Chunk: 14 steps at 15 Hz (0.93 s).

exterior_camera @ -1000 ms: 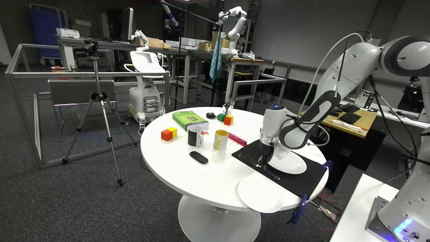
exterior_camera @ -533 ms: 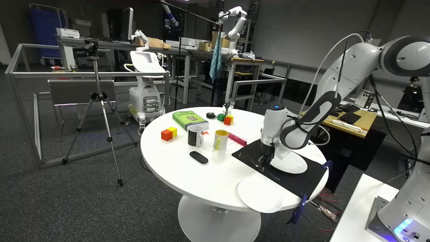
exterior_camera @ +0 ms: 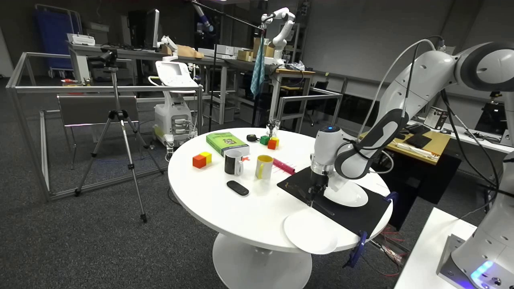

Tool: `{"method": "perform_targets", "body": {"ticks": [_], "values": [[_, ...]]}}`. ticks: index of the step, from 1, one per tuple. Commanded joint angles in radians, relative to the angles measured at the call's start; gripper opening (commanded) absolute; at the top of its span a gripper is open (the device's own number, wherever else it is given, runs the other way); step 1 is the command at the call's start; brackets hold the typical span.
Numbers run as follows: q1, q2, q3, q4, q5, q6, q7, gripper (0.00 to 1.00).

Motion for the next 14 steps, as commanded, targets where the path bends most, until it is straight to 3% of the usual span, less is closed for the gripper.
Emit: {"method": "perform_targets", "body": {"ticks": [1, 7, 14], "values": [[0.013, -0.051, -0.008, -0.027, -0.024, 0.018, -0.020, 1.00], [0.026, -0.145, -0.004, -0.073, -0.056, -0.014, -0.020, 1.00], [0.010, -0.315, -0.013, -0.253, -0.154, -0.053, -0.003, 1.00]]}}
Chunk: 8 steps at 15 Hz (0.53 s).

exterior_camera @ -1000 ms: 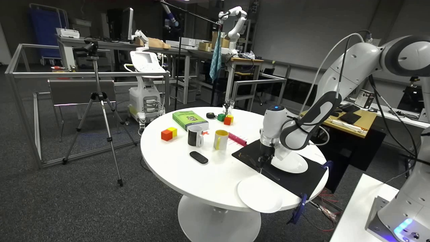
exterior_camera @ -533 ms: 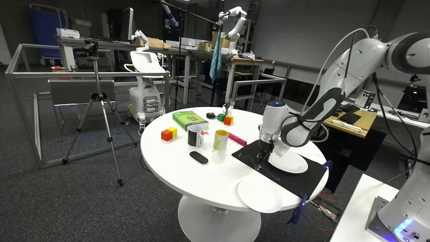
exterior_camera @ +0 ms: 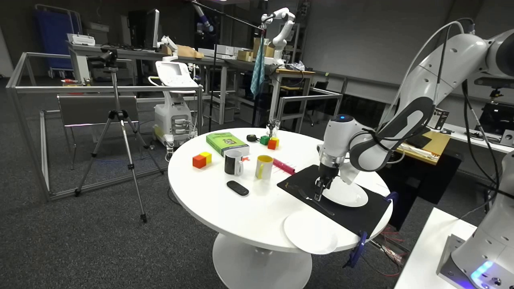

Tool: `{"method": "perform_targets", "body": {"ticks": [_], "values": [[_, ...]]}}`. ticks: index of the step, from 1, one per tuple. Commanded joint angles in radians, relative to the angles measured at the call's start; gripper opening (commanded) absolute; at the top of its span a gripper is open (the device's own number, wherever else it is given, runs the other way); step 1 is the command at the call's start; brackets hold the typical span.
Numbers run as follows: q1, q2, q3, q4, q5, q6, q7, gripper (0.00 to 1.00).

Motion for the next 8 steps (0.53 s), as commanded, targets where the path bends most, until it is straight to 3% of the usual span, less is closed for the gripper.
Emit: {"method": "perform_targets", "body": {"ticks": [1, 5, 8], "values": [[-0.024, -0.157, -0.014, -0.153, -0.093, -0.020, -0.003, 1.00], [-0.075, -0.242, -0.022, -0.243, -0.210, -0.017, 0.014, 1.00], [-0.142, -0.271, -0.008, -0.272, -0.226, 0.000, -0.007, 1.00]]}}
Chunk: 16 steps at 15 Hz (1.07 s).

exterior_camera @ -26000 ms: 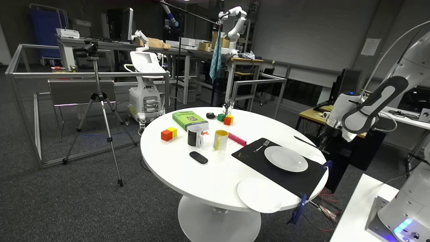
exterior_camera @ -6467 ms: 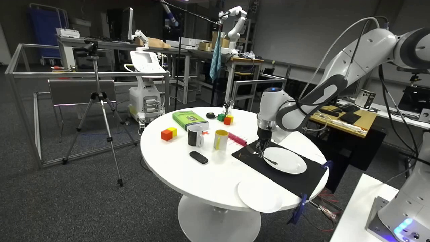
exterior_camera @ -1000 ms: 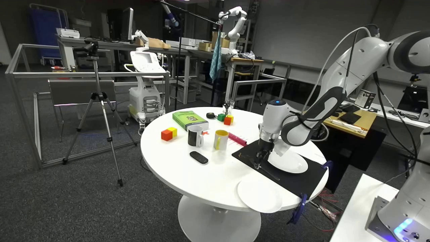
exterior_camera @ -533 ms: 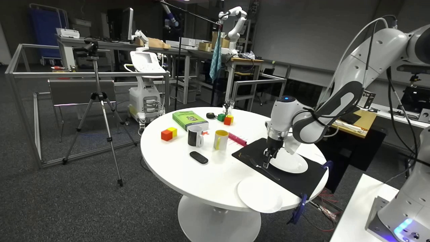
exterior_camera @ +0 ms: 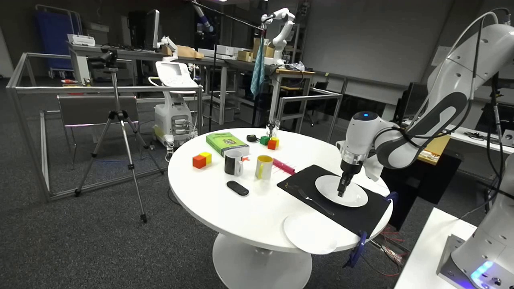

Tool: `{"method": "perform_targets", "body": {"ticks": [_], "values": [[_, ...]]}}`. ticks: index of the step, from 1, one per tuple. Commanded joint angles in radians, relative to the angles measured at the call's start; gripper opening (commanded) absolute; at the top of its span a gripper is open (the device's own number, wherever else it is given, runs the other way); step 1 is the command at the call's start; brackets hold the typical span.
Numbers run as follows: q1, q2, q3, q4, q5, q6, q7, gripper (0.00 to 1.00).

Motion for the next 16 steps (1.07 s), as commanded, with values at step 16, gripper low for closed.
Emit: {"method": "perform_targets", "body": {"ticks": [16], "values": [[-0.152, -0.111, 0.059, -0.128, 0.042, 0.077, -0.083, 1.00]]}}
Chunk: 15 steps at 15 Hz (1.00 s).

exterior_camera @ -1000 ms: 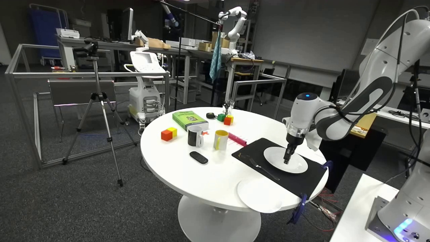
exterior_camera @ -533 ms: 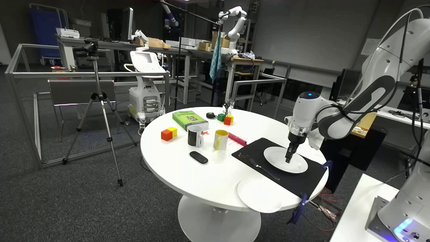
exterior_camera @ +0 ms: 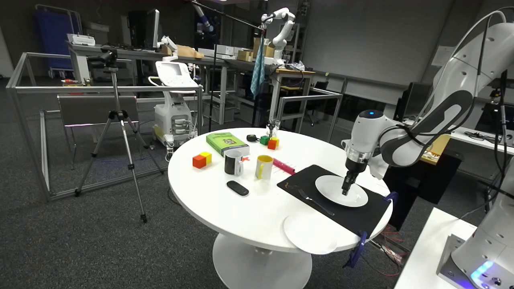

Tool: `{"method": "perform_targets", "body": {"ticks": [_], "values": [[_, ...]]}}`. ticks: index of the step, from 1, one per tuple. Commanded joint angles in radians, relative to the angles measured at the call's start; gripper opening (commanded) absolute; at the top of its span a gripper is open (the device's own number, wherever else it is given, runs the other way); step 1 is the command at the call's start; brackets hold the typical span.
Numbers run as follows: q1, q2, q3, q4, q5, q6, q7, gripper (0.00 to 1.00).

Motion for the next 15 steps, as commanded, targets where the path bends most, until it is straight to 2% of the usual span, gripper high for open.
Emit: {"method": "perform_targets", "body": {"ticks": [1, 4, 7, 8, 15], "values": [[-0.069, -0.074, 0.005, -0.103, 0.043, 0.089, -0.097, 1.00], [-0.116, -0.087, 0.004, -0.179, 0.119, 0.200, -0.223, 1.00], [-0.153, -0.095, 0.015, -0.248, 0.260, 0.288, -0.386, 1.00], [-0.159, -0.023, 0.028, -0.176, 0.328, 0.289, -0.453, 1.00], [-0.231, -0.067, 0.101, -0.169, 0.719, 0.213, -0.894, 1.00]]}}
